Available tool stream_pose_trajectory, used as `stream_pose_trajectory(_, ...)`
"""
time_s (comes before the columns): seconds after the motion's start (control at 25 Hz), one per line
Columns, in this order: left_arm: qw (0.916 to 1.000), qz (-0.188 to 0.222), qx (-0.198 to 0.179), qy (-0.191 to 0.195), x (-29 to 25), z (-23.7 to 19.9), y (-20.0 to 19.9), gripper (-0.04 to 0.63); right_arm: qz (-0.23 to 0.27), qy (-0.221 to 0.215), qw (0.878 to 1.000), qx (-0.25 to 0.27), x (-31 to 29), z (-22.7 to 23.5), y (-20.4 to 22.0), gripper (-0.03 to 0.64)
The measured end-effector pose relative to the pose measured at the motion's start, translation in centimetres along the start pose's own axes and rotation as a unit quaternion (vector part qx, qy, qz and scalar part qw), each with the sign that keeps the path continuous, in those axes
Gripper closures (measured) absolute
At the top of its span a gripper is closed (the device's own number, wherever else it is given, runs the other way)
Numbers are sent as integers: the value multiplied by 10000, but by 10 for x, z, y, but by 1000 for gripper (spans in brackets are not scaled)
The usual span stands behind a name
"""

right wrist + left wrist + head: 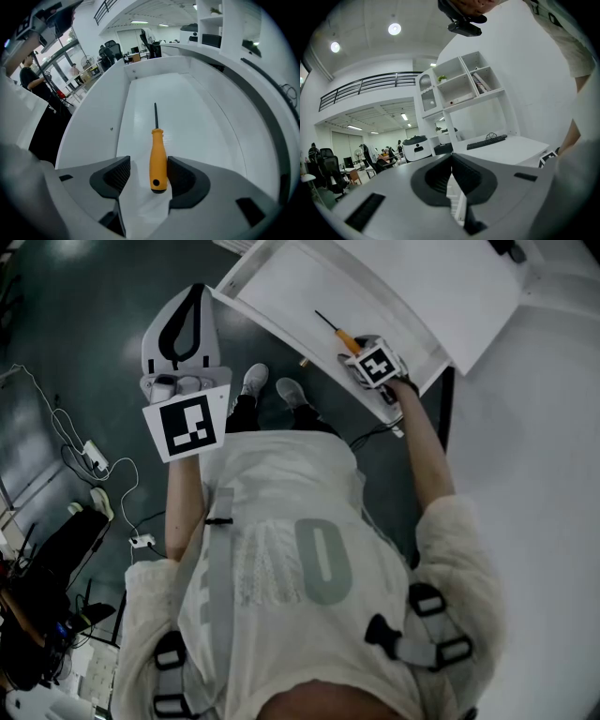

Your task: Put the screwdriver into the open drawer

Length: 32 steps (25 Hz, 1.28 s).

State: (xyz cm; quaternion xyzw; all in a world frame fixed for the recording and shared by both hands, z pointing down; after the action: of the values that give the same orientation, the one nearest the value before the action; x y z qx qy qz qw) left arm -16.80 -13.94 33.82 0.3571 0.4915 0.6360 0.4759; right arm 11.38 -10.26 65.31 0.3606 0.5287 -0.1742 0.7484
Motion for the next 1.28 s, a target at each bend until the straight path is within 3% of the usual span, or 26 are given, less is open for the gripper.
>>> stream_pose_trajectory(0.64, 9997, 205, 109, 96, 3, -8, -6, 589, -6, 437, 9986, -298, 15, 5, 0, 368)
stream_pose_trajectory(0.88, 9983, 458, 235, 277, -8, -5, -17, 589, 573, 1182, 9909, -290, 57, 25, -29, 369)
stream_pose_trajectory(1.08, 9949, 737, 347, 593, -26, 5, -27, 589, 1631, 1939, 9672, -195, 126, 40, -77, 370)
stream_pose_trajectory(1.28, 9897, 1037, 419, 897, -38, 17, -42, 589, 2911, 2664, 9187, -182, 211, 31, -120, 371)
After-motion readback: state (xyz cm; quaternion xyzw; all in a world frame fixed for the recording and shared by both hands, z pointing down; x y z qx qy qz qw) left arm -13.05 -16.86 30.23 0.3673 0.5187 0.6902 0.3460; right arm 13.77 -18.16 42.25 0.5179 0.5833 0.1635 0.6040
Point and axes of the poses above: the fingertips, and each gripper's own axes: x backward along the fingers, z to its right, y out of its underside, the point moved 6 cm from there along x, backward along the fingers, and after that the axes turned 6 degrees about z, right-handed, at the moved point
